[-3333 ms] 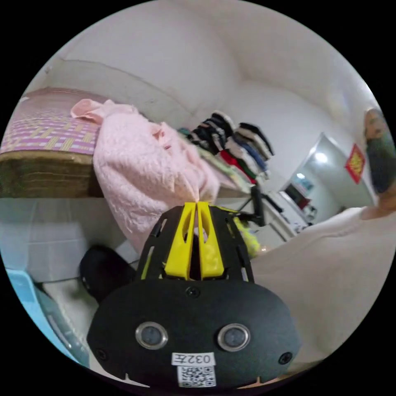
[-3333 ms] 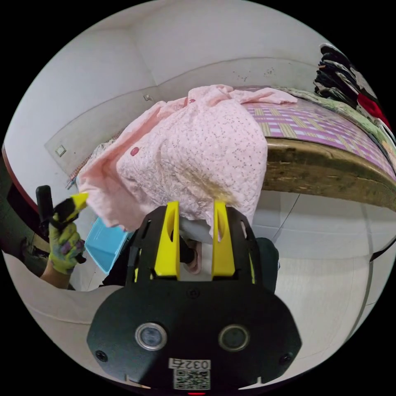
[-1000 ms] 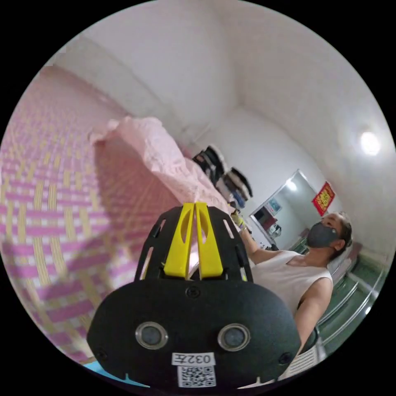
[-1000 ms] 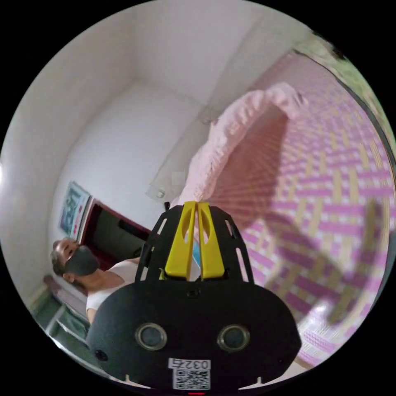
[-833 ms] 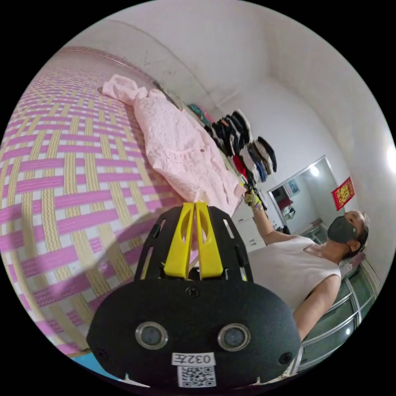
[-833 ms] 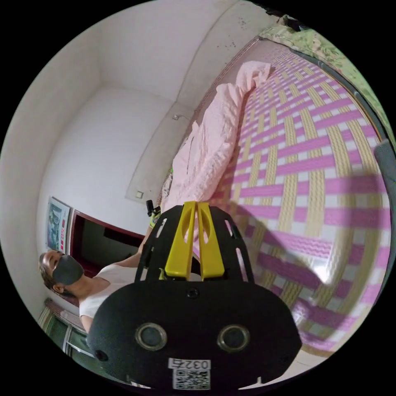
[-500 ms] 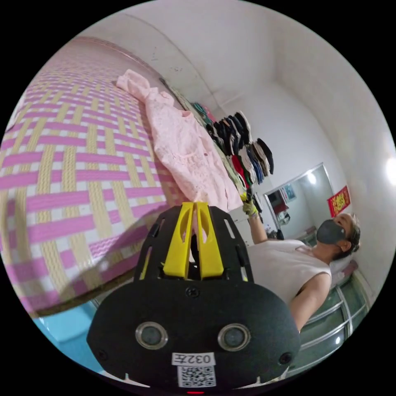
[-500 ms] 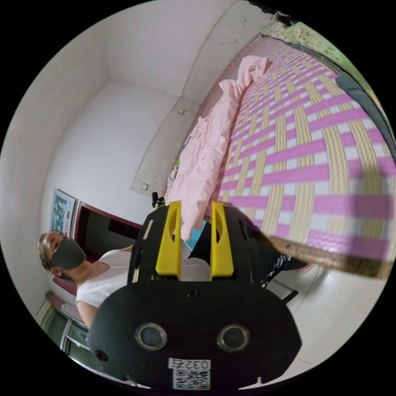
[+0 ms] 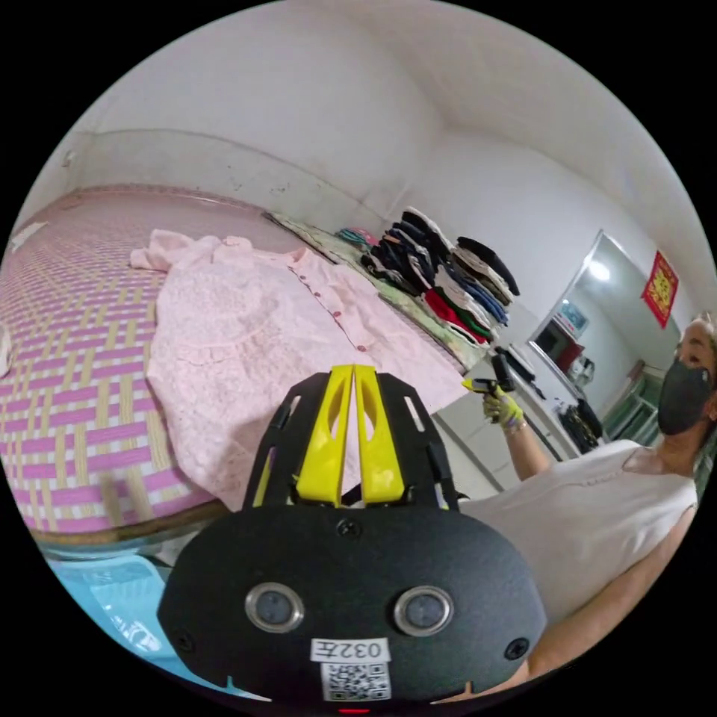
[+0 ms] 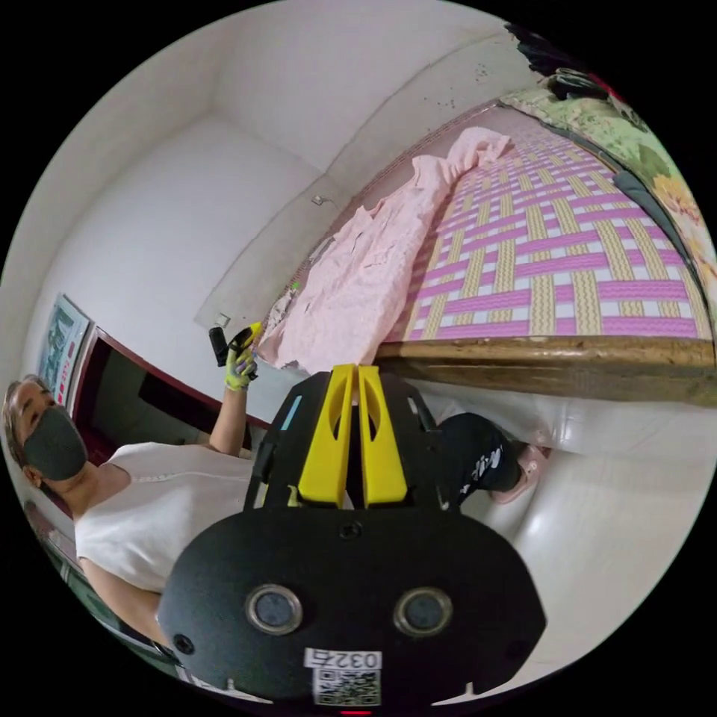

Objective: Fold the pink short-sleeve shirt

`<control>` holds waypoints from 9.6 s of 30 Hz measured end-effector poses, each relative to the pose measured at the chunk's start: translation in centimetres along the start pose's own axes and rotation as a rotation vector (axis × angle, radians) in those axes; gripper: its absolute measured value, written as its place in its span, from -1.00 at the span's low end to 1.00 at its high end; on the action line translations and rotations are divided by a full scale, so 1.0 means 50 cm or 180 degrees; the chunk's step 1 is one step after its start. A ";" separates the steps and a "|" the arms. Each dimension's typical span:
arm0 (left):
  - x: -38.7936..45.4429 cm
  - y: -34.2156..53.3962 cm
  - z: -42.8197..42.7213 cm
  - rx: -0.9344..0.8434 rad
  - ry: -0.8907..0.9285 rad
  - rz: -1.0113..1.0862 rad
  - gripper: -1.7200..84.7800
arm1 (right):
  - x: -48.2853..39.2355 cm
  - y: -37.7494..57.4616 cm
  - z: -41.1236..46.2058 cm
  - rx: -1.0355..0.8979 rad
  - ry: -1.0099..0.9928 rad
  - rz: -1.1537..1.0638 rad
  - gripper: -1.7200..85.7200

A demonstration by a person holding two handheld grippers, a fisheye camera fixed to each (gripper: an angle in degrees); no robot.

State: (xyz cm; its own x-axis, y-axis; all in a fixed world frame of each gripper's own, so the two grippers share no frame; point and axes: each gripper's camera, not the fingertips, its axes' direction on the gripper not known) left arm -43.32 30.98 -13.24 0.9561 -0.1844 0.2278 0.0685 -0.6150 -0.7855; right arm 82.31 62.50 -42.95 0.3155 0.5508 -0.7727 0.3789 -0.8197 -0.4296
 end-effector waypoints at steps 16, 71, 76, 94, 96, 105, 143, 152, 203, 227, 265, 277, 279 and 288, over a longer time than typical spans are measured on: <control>0.120 0.030 0.024 -0.0394 -0.0529 -0.0456 -0.92 | -0.092 0.152 0.079 0.0589 0.1575 0.0600 -0.78; 0.049 -0.799 0.420 -0.1079 -0.1988 -0.0446 -0.98 | -0.144 -0.569 0.696 -0.1535 -0.0327 -0.0449 -0.78; -0.005 -0.791 0.462 -0.1332 -0.2638 -0.0739 -0.98 | -0.145 -0.451 0.688 -0.1451 -0.0073 -0.0542 -0.77; -0.114 -0.723 0.378 -0.0983 -0.2472 -0.1155 -0.98 | -0.068 -0.357 0.640 -0.1445 0.0232 -0.0746 -0.97; -0.134 -0.705 0.340 -0.0942 -0.2380 -0.1329 -0.98 | -0.041 -0.340 0.629 -0.1364 0.0034 -0.0629 -0.90; 0.011 -0.434 0.059 -0.0608 -0.0750 -0.0872 -0.84 | -0.005 -0.188 0.523 -0.0968 -0.0354 -0.0524 -0.78; 0.229 -0.462 0.111 -0.0388 0.0020 -0.0429 -0.82 | 0.260 0.128 0.345 0.0255 -0.0334 0.0153 -0.77; -0.011 -0.764 0.371 -0.0844 0.0081 -0.1491 -0.81 | 0.440 0.145 0.252 0.0749 -0.1127 0.0671 -0.73; 0.227 -1.204 0.268 -0.0575 0.0552 -0.1508 -0.98 | 0.493 -0.050 -0.101 0.0615 -0.1451 0.0267 -0.98; 0.268 -1.224 0.381 -0.1663 -0.0917 -0.0563 -0.93 | 0.520 -0.062 0.209 -0.0099 -0.1722 0.1109 -0.85; 0.468 -1.349 0.660 -0.0924 0.0064 -0.0710 -0.91 | 0.457 0.154 0.120 0.1248 -0.0597 0.0032 -0.74; 0.949 -1.235 0.714 -0.1341 -0.1030 0.1736 -0.58 | 0.499 0.117 0.136 0.1089 -0.0470 0.0092 -0.66; 0.923 -1.259 0.732 -0.1259 -0.1668 0.1515 -0.60 | 0.500 0.111 0.133 0.1055 -0.0579 0.0027 -0.66; 0.647 -1.355 0.645 -0.1061 -0.0747 -0.0133 -0.76 | 0.535 0.130 0.105 0.1062 -0.0824 -0.0021 -0.66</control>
State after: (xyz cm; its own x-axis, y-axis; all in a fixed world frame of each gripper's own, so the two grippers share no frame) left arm -7.86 91.38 28.79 0.9961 0.0022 0.0879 0.0496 -0.8401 -0.5402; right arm 88.66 71.07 -68.89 0.0690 0.5333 -0.8431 0.0644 -0.8458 -0.5297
